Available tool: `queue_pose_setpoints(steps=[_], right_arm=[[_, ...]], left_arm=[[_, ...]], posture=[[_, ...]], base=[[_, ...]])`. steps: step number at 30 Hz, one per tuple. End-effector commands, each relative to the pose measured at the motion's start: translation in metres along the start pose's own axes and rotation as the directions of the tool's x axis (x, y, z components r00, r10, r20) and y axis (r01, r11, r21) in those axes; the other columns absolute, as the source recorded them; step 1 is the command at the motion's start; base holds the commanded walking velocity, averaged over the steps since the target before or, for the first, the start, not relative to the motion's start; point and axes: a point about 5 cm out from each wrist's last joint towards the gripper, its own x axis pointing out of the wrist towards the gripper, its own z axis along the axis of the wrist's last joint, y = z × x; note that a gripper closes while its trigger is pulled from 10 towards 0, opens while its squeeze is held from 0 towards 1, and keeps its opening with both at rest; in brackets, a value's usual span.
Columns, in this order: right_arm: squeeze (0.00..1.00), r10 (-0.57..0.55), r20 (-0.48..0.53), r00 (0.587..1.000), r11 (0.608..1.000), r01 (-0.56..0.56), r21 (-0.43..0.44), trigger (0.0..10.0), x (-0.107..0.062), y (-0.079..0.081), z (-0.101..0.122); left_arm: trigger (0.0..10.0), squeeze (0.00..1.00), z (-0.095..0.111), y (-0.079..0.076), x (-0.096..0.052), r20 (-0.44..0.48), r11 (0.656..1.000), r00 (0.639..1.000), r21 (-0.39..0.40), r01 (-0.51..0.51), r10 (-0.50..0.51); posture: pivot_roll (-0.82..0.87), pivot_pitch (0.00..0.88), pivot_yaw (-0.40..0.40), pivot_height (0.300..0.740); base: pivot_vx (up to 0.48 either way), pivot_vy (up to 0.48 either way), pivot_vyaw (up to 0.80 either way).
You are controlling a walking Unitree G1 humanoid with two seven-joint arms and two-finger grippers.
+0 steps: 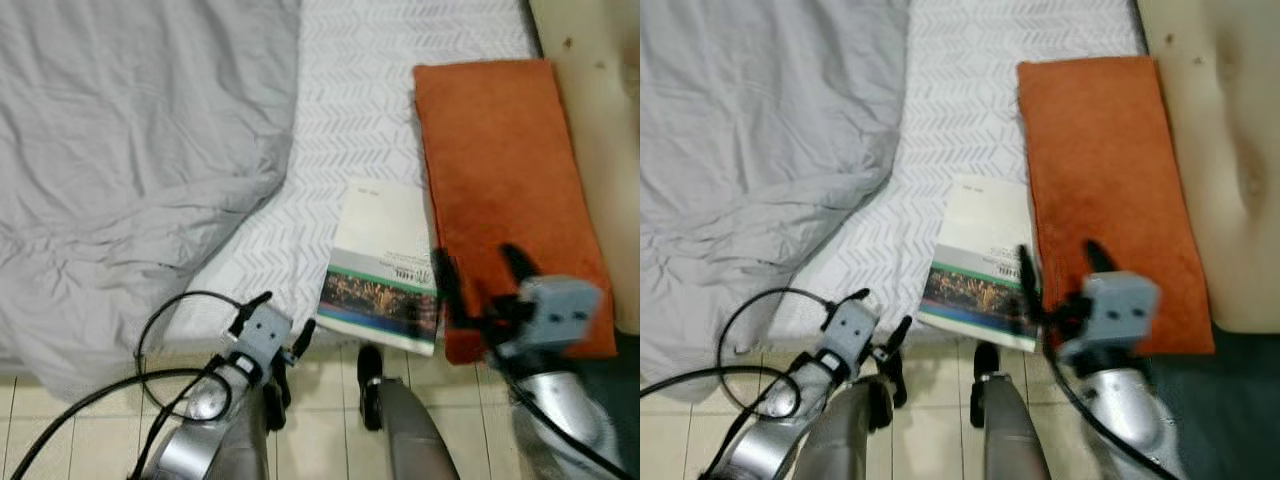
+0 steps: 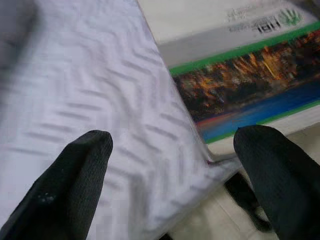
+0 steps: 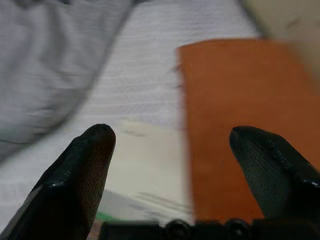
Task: Clean up the room
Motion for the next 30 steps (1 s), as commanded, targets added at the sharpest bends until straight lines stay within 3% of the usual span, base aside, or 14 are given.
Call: queue_pose_setpoints(steps=[1,2,3,4,5,7,12,15,21,26,30], right_arm=[[0.0,-0.025,-0.049,0.998,0.999,0.024,-0.021,10.0,-0.012,-0.005,0.0],[0.0,-0.034,-0.071,0.997,0.998,0.03,-0.054,10.0,-0.021,-0.008,0.002],[0.0,-0.034,-0.071,0.997,0.998,0.03,-0.054,10.0,-0.021,-0.008,0.002],[0.0,-0.042,-0.115,0.992,0.996,0.032,-0.087,10.0,-0.041,-0.008,0.004],[0.0,-0.042,-0.115,0.992,0.996,0.032,-0.087,10.0,-0.041,-0.008,0.004],[0.0,-0.042,-0.176,0.983,0.995,0.024,-0.101,10.0,-0.063,-0.005,0.007],[0.0,-0.036,-0.29,0.956,0.995,0.007,-0.102,10.0,-0.099,0.003,0.01],[0.0,-0.036,-0.377,0.925,0.997,0.006,-0.082,10.0,-0.12,0.01,0.009],[0.0,-0.037,-0.416,0.909,0.997,0.008,-0.072,10.0,-0.129,0.014,0.008],[0.0,-0.03,-0.443,0.896,0.999,0.007,-0.054,10.0,-0.135,0.02,0.005],[0.0,-0.024,-0.456,0.889,0.999,0.002,-0.048,10.0,-0.138,0.022,0.003]], left_arm=[[10.0,0.0,-0.025,-0.013,-0.004,-0.094,0.992,0.992,-0.103,0.079,-0.088],[10.0,0.0,-0.023,-0.012,0.007,-0.089,0.99,0.992,-0.113,0.081,-0.091],[10.0,0.0,-0.023,-0.012,0.007,-0.089,0.99,0.992,-0.113,0.081,-0.091],[10.0,0.0,-0.017,-0.008,0.025,-0.092,0.994,0.994,-0.102,0.049,-0.059],[10.0,0.0,-0.017,-0.008,0.025,-0.092,0.994,0.994,-0.102,0.049,-0.059],[10.0,0.0,-0.01,-0.006,0.039,-0.087,0.997,0.995,-0.077,0.031,-0.038],[10.0,0.0,0.001,-0.003,0.054,-0.076,0.999,0.997,-0.028,0.024,-0.027],[10.0,0.0,0.003,0.006,0.059,-0.1,1.0,0.995,0.004,-0.029,0.029],[10.0,0.0,-0.011,0.012,0.055,-0.208,0.998,0.977,0.042,-0.046,0.054],[10.0,0.0,-0.031,0.003,0.047,-0.323,1.0,0.946,0.005,-0.026,0.026],[10.0,0.0,-0.036,-0.006,0.045,-0.344,1.0,0.939,-0.013,-0.017,0.012]], posture=[[-0.34,0.686,0.004,0.74],[-0.38,0.697,-0.002,0.74],[-0.38,0.697,-0.002,0.74],[-0.43,0.708,-0.01,0.74],[-0.43,0.708,-0.01,0.74],[-0.47,0.712,-0.012,0.74],[-0.51,0.738,-0.012,0.74],[-0.52,0.75,-0.005,0.74],[-0.49,0.753,0.027,0.74],[-0.48,0.753,0.036,0.74],[-0.48,0.754,0.038,0.74]], base=[[0.0,0.0,0.0],[0.0,0.0,0.0],[0.0,0.0,0.0],[0.0,0.0,0.0],[0.0,0.0,0.0],[0.0,0.0,0.0],[0.0,0.0,0.0],[0.0,0.0,0.0],[0.0,0.0,0.0],[0.0,0.0,0.0],[0.0,0.0,0.0]])
